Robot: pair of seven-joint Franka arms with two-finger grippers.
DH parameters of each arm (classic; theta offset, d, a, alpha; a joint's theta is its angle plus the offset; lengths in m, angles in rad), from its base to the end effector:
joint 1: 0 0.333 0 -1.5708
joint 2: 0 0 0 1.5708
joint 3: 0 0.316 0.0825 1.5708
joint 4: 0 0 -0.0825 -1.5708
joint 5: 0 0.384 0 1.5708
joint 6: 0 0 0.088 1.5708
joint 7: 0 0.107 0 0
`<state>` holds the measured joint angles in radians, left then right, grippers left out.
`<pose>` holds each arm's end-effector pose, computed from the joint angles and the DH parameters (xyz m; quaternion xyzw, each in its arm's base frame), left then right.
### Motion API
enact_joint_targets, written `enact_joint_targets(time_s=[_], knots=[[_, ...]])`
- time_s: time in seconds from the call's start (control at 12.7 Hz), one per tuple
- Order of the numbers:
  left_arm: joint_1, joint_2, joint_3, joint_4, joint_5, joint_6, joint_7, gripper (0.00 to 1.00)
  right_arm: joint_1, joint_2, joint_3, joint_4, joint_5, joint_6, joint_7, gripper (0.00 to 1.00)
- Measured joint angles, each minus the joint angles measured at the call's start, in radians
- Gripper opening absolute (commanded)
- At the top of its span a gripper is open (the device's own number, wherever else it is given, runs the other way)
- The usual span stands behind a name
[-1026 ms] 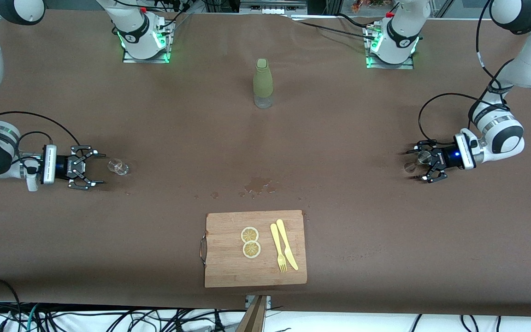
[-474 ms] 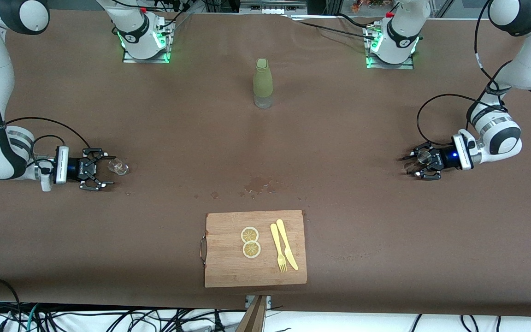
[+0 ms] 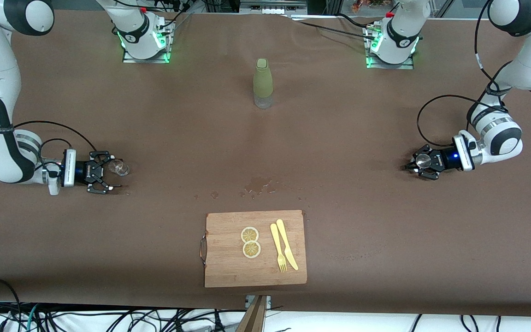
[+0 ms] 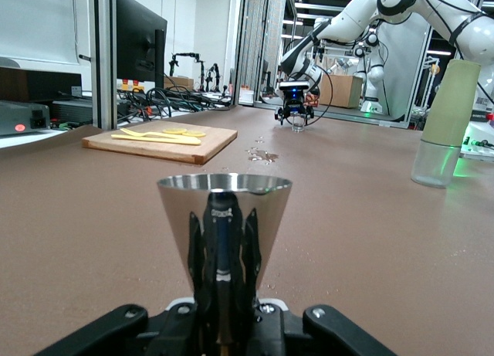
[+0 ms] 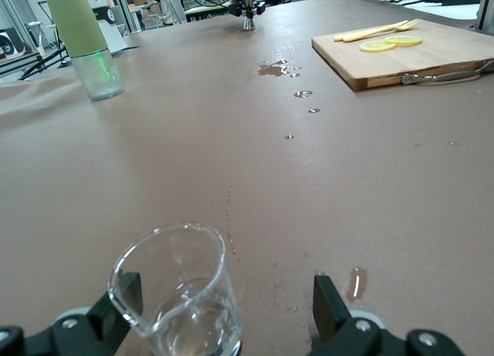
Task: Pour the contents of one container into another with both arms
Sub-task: 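Close the left gripper on the jigger while the right gripper grasps the beaker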
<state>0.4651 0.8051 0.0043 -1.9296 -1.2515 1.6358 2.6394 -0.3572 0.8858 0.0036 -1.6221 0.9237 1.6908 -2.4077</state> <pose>0.5080 0.1502 0.0727 0.6220 -0.4544 0.4702 0.4308 0.5927 -0.1375 0.0938 -0.6170 -0.5862 -0.3120 0.4223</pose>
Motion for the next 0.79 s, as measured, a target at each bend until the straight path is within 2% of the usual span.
enact_joint_targets(time_s=[0.32, 0.39, 0.55, 0.79], knots=[[-0.008, 0.003, -0.017, 0.001, -0.028, -0.037, 0.0, 0.0, 0.004, 0.0, -0.001, 0.004, 0.001, 0.006, 0.0, 0.71], [-0.009, 0.003, -0.028, 0.002, -0.029, -0.041, -0.001, 0.0, 0.004, 0.001, -0.001, 0.004, 0.001, 0.007, 0.0, 0.69], [-0.009, 0.003, -0.062, 0.004, -0.032, -0.044, -0.008, 0.0, 0.004, 0.001, -0.001, 0.004, 0.001, 0.007, 0.001, 0.6], [-0.013, 0.003, -0.129, 0.006, -0.093, -0.043, -0.026, 0.0, 0.004, 0.001, -0.001, 0.004, 0.001, 0.007, 0.001, 0.33]])
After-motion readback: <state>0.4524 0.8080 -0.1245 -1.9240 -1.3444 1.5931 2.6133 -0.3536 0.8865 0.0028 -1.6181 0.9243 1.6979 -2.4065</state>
